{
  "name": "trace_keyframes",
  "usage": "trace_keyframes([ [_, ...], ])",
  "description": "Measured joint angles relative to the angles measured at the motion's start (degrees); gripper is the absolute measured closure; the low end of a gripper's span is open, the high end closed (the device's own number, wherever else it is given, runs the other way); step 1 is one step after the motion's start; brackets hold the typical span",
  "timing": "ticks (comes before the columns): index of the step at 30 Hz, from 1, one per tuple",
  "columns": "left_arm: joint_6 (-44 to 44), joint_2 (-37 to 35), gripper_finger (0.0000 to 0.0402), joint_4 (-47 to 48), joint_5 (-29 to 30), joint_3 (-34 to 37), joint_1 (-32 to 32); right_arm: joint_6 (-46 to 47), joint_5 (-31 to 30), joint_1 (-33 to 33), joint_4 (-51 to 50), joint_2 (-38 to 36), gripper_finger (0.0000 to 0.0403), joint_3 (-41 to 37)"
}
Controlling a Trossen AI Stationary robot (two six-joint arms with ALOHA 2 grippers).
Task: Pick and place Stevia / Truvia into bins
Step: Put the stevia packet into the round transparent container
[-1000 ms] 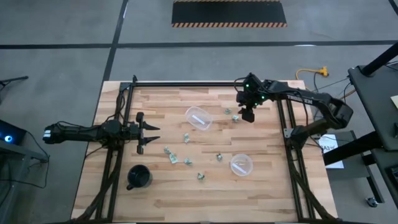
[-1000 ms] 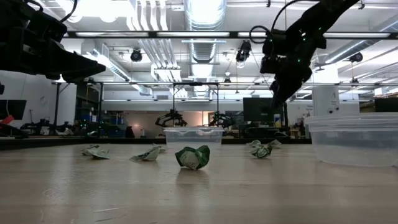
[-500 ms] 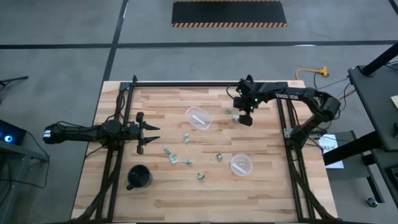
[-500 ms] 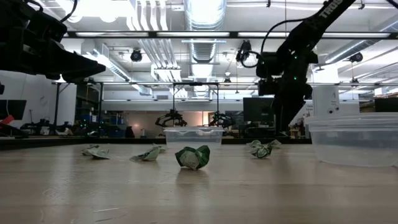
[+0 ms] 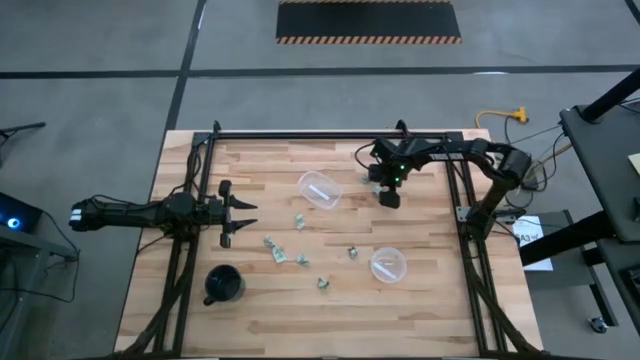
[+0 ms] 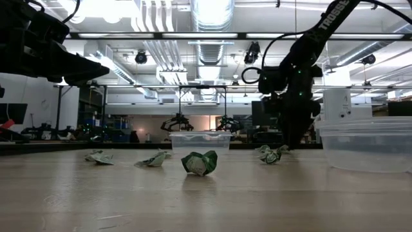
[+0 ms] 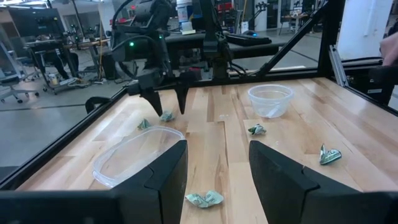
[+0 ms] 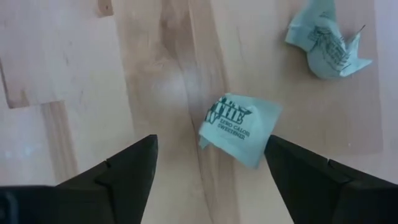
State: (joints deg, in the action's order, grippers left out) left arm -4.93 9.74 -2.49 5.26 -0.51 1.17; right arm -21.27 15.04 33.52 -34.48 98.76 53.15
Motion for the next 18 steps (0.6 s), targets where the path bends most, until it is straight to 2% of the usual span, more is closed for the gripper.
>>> trace_keyframes([
  [18,0.0,0.0,0.0246,0.0,0.0,0.0,0.0,1.1,-7.1,-3.8,4.8,1.4,0.0150,0.0],
])
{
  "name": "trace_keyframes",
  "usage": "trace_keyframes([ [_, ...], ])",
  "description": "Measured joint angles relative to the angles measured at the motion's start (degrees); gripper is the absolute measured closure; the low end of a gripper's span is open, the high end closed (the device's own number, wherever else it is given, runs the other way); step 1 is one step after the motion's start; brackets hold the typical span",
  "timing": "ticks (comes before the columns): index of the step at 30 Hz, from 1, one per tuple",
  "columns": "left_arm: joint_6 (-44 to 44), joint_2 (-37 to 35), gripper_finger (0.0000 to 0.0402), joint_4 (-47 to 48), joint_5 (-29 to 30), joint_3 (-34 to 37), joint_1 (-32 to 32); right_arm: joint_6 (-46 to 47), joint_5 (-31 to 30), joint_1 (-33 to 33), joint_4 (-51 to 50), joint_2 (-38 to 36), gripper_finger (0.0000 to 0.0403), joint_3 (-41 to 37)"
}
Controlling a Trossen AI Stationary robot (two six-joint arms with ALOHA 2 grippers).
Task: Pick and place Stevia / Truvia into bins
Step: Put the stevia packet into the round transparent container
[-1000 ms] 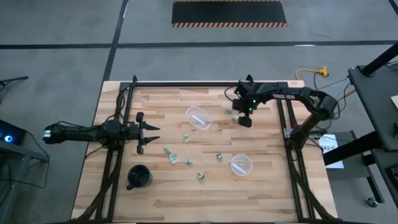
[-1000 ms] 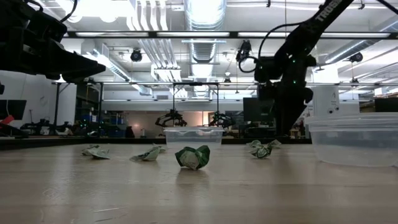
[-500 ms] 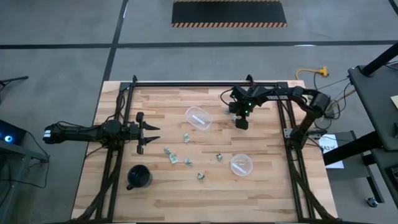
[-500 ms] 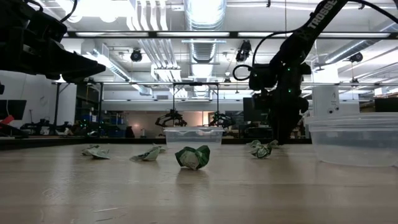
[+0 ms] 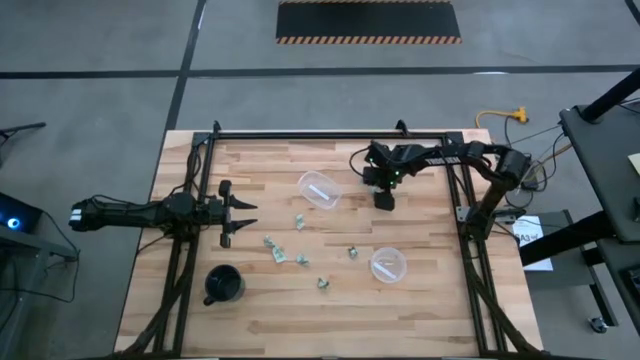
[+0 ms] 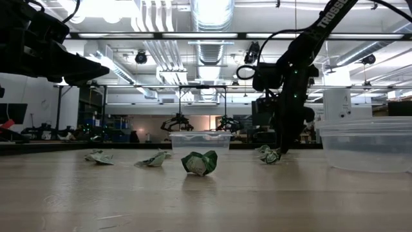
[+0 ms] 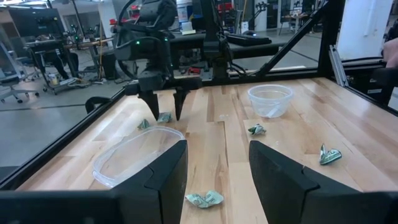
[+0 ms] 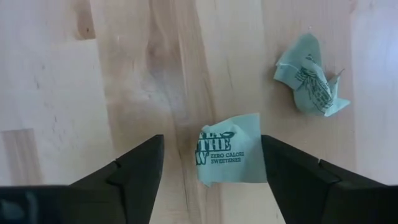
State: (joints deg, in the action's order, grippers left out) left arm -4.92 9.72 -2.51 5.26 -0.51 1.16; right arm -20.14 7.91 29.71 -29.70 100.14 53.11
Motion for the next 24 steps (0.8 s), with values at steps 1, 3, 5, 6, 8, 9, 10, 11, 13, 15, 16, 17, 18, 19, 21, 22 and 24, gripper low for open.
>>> trace_keyframes([
  [1,0.0,0.0,0.0246,0.0,0.0,0.0,0.0,0.0,-0.2,0.0,0.1,0.1,0.0152,-0.1],
  [3,0.0,0.0,0.0246,0.0,0.0,0.0,0.0,-0.4,-0.2,0.0,0.1,0.4,0.0156,-0.2],
  [5,0.0,0.0,0.0246,0.0,0.0,0.0,0.0,-0.7,-0.2,0.0,0.1,0.7,0.0167,-0.3],
  [6,0.0,0.0,0.0246,0.0,0.0,0.0,0.0,-0.6,-0.3,0.0,0.1,0.9,0.0176,-0.3],
  [8,0.0,0.0,0.0246,0.0,0.0,0.0,0.0,-0.6,-0.4,0.0,0.1,1.0,0.0201,-0.4],
  [9,0.0,0.0,0.0246,0.0,0.0,0.0,0.0,-0.6,-0.5,0.1,0.1,1.1,0.0218,-0.4],
  [10,0.0,0.0,0.0246,0.0,0.0,0.0,0.0,-0.6,-0.6,0.1,0.1,1.1,0.0235,-0.4],
  [11,0.0,0.0,0.0246,0.0,0.0,0.0,0.0,-0.6,-0.7,0.1,0.1,1.2,0.0255,-0.4],
  [13,0.0,0.0,0.0246,0.0,0.0,0.0,0.0,-0.9,-0.6,0.1,0.1,1.4,0.0299,-0.4],
  [15,0.0,0.0,0.0246,0.0,0.0,0.0,0.0,-1.3,-0.5,0.1,-0.1,1.4,0.0349,-0.4],
  [16,0.0,0.0,0.0246,0.0,0.0,0.0,0.0,-1.3,-0.4,0.1,-0.3,1.4,0.0371,-0.4],
  [17,0.0,0.0,0.0246,0.0,0.0,0.0,0.0,-1.4,-0.3,0.1,-0.3,1.4,0.0380,-0.5],
  [18,0.0,0.0,0.0246,0.0,0.0,0.0,0.0,-1.3,-0.1,0.1,-0.4,1.4,0.0384,-0.5],
  [19,0.0,0.0,0.0246,0.0,0.0,0.0,0.0,-1.3,0.1,0.1,-0.5,1.4,0.0387,-0.5],
  [21,0.0,0.0,0.0246,0.0,0.0,0.0,0.0,-1.2,0.2,0.1,-0.6,1.4,0.0391,-0.5],
  [22,0.0,0.0,0.0246,0.0,0.0,0.0,0.0,-1.1,0.2,0.1,-0.6,1.4,0.0392,-0.5],
  [24,0.0,0.0,0.0246,0.0,0.0,0.0,0.0,-1.0,0.2,0.1,-0.7,1.4,0.0393,-0.5],
])
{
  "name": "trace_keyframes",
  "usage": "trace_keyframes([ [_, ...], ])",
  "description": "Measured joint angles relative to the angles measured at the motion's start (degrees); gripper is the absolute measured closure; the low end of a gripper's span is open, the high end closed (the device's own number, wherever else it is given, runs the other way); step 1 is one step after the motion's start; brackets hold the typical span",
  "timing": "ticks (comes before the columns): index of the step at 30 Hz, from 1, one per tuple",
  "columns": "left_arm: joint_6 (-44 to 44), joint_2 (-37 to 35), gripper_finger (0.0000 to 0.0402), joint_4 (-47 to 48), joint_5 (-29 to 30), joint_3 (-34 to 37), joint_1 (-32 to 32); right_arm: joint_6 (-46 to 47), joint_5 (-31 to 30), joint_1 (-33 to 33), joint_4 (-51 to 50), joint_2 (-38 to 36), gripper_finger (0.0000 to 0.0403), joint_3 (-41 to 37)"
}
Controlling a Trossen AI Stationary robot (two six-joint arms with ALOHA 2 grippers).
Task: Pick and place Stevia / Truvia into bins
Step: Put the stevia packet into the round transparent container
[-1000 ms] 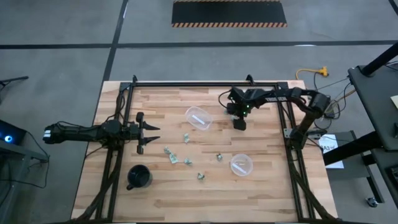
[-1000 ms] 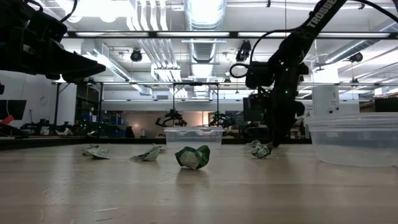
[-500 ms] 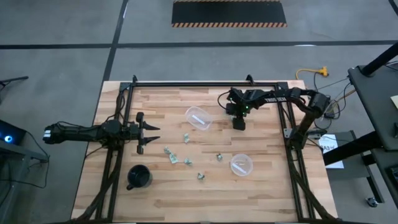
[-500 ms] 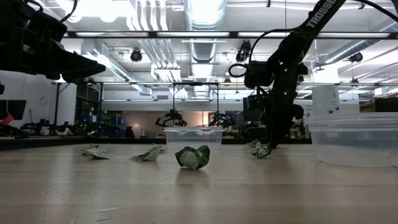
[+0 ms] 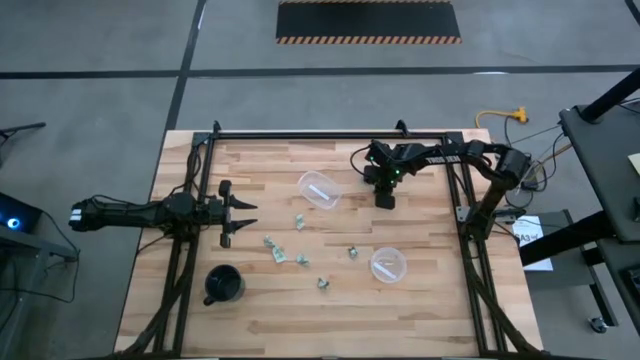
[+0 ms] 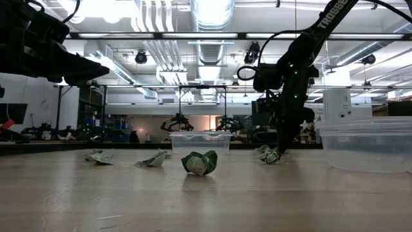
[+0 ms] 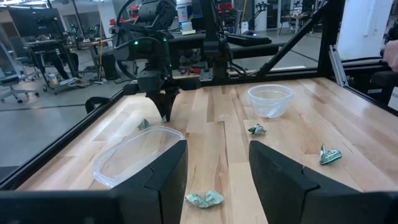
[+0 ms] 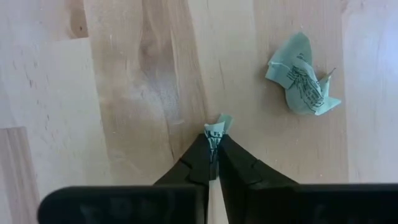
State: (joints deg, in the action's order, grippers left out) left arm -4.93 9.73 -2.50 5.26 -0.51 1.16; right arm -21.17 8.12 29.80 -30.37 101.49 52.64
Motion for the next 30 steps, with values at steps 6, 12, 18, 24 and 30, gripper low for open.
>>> trace_keyframes([
  [6,0.0,0.0,0.0246,0.0,0.0,0.0,0.0,1.1,0.0,0.0,-0.4,-1.0,0.0394,0.2],
  [12,0.0,0.0,0.0246,0.0,0.0,0.0,0.0,1.9,6.4,-0.2,-0.4,-4.0,0.0394,0.0],
  [18,0.0,0.0,0.0246,0.0,0.0,0.0,0.0,4.7,16.0,-0.1,10.5,-5.4,0.0394,-4.0],
  [24,0.0,0.0,0.0246,0.0,0.0,0.0,0.0,8.2,25.3,-0.7,24.9,-5.6,0.0394,-10.3],
  [30,0.0,0.0,0.0246,0.0,0.0,0.0,0.0,14.0,30.4,-1.2,41.7,-5.7,0.0394,-16.9],
])
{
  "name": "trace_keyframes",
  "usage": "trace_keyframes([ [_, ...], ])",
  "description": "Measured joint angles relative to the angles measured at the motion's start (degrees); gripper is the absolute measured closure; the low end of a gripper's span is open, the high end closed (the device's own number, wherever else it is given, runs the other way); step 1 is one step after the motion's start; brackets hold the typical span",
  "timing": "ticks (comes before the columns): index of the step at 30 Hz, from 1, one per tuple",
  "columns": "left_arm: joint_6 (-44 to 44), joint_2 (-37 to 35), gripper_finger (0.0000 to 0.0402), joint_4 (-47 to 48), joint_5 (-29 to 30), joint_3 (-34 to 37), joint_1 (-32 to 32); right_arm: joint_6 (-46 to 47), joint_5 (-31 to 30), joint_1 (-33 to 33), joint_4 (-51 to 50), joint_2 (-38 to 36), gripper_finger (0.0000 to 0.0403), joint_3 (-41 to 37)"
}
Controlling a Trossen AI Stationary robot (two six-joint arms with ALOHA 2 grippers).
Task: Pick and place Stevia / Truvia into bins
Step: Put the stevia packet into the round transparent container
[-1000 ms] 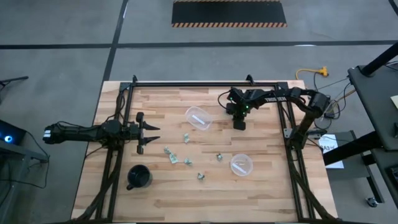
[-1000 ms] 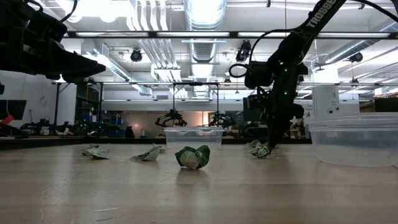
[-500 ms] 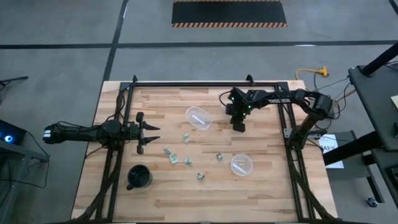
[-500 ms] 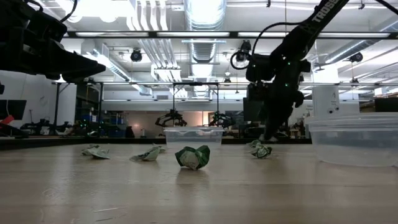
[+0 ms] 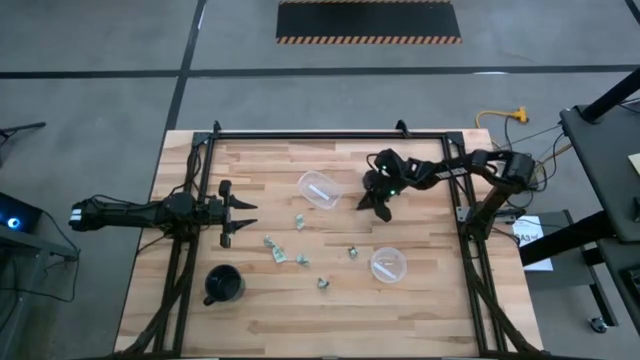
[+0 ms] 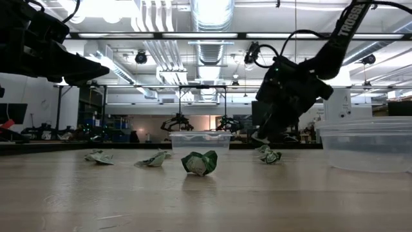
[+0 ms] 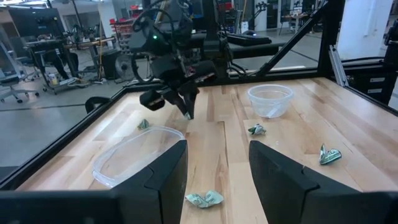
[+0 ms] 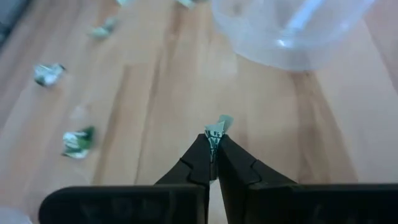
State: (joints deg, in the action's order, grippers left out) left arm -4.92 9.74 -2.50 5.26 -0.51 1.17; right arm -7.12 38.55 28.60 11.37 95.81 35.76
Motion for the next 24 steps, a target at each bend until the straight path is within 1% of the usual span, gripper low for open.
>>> trace_keyframes([
  [4,0.0,0.0,0.0246,0.0,0.0,0.0,0.0,4.0,4.1,-0.4,9.9,-0.1,0.0394,-4.0],
  [8,0.0,0.0,0.0246,0.0,0.0,0.0,0.0,7.2,5.4,-1.1,17.9,-0.7,0.0394,-7.9],
  [12,0.0,0.0,0.0246,0.0,0.0,0.0,0.0,8.5,6.6,-2.4,22.6,-2.9,0.0394,-11.3],
  [15,0.0,0.0,0.0246,0.0,0.0,0.0,0.0,9.4,6.6,-3.4,26.9,-5.6,0.0394,-14.3],
  [21,0.0,0.0,0.0246,0.0,0.0,0.0,0.0,14.4,6.3,-5.9,38.9,-11.6,0.0394,-21.2],
  [24,0.0,0.0,0.0246,0.0,0.0,0.0,0.0,15.5,2.5,-7.9,40.8,-15.3,0.0394,-24.7],
])
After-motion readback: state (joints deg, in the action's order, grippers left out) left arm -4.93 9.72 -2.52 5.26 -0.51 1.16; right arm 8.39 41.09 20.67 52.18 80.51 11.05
